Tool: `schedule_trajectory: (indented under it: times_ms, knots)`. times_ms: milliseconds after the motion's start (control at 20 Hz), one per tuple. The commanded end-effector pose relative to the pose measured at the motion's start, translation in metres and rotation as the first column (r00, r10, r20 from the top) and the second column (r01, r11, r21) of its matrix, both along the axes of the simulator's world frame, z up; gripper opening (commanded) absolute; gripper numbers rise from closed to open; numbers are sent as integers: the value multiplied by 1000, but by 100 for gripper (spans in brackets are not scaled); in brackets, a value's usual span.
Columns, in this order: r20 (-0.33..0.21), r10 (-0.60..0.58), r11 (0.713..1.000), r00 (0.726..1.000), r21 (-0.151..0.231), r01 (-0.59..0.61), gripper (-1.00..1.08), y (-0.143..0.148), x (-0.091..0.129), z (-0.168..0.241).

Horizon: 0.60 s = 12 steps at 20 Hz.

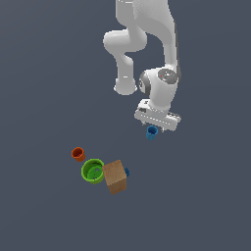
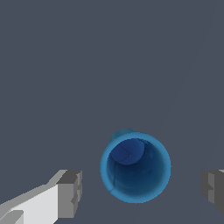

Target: Pick up a designated object from a clutter of objects.

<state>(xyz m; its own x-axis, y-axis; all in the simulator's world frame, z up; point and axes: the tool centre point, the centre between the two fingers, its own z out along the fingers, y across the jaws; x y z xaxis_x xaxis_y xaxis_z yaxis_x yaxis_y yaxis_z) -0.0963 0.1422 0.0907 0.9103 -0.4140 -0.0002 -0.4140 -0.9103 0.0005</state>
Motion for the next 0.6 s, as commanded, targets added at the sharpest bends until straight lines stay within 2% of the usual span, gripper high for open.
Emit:
schedule_trajectory:
  times_ms: [0, 550]
  knots:
    - [0, 0, 1000, 1000, 0, 0, 100, 0, 0, -2]
    - [0, -2, 1000, 1000, 1, 2, 100, 0, -2, -41]
